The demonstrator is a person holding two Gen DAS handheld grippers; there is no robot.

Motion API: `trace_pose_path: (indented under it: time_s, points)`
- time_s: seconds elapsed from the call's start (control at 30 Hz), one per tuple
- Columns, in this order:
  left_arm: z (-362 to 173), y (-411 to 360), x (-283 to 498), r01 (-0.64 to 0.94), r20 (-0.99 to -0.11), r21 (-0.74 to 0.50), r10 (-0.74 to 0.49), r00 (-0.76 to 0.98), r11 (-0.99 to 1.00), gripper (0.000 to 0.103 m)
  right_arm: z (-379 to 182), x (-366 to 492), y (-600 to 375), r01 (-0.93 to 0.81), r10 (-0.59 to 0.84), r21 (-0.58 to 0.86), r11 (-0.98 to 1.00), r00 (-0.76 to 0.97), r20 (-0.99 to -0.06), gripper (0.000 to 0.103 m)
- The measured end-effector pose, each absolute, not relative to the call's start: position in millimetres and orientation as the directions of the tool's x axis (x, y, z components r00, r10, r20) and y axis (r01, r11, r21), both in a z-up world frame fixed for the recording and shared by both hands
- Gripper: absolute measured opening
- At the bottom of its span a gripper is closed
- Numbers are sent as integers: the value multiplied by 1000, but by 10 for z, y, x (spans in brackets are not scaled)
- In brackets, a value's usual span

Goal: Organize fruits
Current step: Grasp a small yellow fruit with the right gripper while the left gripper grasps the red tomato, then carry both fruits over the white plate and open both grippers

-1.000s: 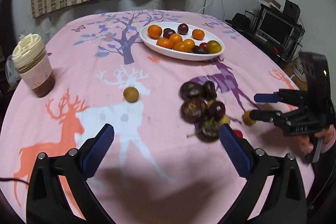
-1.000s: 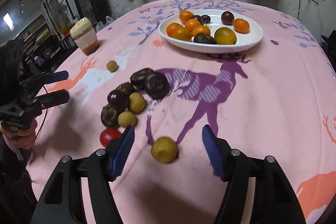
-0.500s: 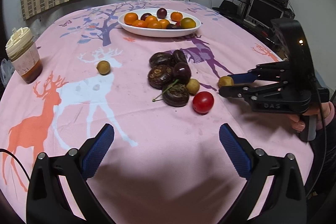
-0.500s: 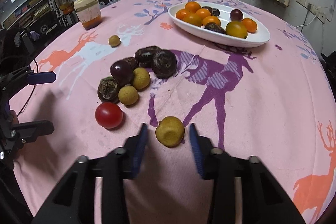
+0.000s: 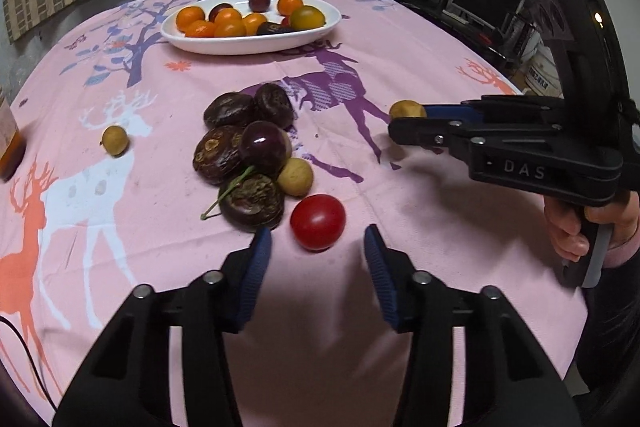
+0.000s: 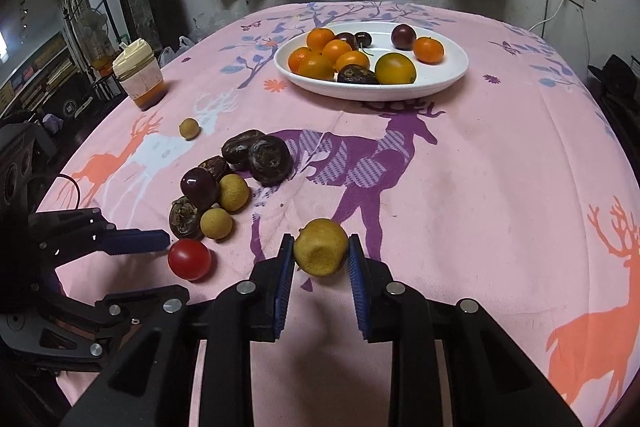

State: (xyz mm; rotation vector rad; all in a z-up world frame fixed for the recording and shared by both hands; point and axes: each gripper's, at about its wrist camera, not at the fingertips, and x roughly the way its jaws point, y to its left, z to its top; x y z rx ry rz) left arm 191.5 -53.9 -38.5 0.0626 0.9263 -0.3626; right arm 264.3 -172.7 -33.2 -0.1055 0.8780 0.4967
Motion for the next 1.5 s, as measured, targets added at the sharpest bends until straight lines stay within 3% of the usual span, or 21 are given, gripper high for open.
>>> trace_pose_path:
  time_s: [0.23, 0.3, 0.43, 0.73, 0.83, 0.93, 1.1, 1.37, 1.43, 1.47, 1.5]
  points:
    - [-447, -668, 2010, 353, -810, -56, -249, 531, 934, 45, -306, 2612, -1725, -462, 376, 108, 880, 540, -753, 28]
    - [-471, -674, 2057, 349, -818, -54, -243, 522, 935, 37, -305, 2610, -1728, -459, 374, 108, 882, 541, -753, 28]
    - [-473, -668, 2129, 338, -818, -58, -239, 523, 939, 31, -299, 2606, -1744, -454, 371, 108, 884, 543, -753, 28]
    - [-369, -524, 2057, 354, -803, -100, -286, 523, 930, 30, -341, 2630, -1759, -447, 368, 117, 887, 529, -764, 28]
    - [-188, -382, 2116, 369, -781, -132, -326, 533, 920, 30, -298, 2662, -1819, -453, 429, 183, 872, 529, -732, 28]
    - [47, -279, 2403, 375, -758, -120, -329, 564, 919, 30, -165, 2801, -1928, -425, 491, 277, 862, 560, -667, 28]
    - [418, -238, 3244, 354, -697, -117, -331, 636, 928, 30, 113, 3247, -1885, -344, 417, 239, 908, 697, -583, 28]
    - [304, -352, 4486, 284, -707, -85, -259, 658, 955, 30, 123, 4169, -1585, -290, 360, 213, 933, 778, -516, 27]
    - [196, -350, 4704, 257, -730, -90, -239, 640, 962, 31, 91, 4301, -1532, -287, 347, 195, 938, 781, -519, 27]
    - [149, -337, 4768, 234, -741, -80, -215, 636, 969, 45, 55, 4372, -1496, -290, 344, 186, 939, 778, -526, 28]
    - [130, -318, 4780, 213, -745, -69, -192, 639, 975, 66, 27, 4417, -1467, -298, 348, 180, 937, 766, -541, 30]
